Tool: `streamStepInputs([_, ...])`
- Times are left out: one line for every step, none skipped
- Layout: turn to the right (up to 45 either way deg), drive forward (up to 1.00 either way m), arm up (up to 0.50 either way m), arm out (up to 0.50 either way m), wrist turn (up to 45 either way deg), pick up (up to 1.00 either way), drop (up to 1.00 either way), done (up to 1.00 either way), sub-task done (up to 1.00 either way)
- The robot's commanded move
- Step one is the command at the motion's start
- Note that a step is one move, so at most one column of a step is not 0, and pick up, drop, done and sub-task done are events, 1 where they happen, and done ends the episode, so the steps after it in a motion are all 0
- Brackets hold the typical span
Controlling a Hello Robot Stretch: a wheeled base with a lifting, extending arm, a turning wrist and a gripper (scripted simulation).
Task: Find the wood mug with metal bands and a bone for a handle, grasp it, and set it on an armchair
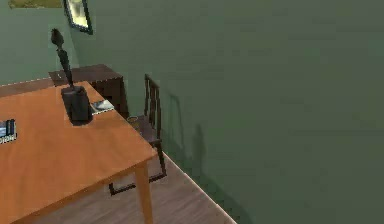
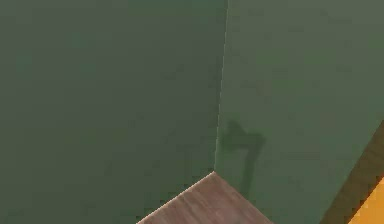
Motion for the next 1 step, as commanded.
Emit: streamStepInputs([0.0,0.3,0.0,0.0,0.0,0.0,0.0,0.0,0.0])
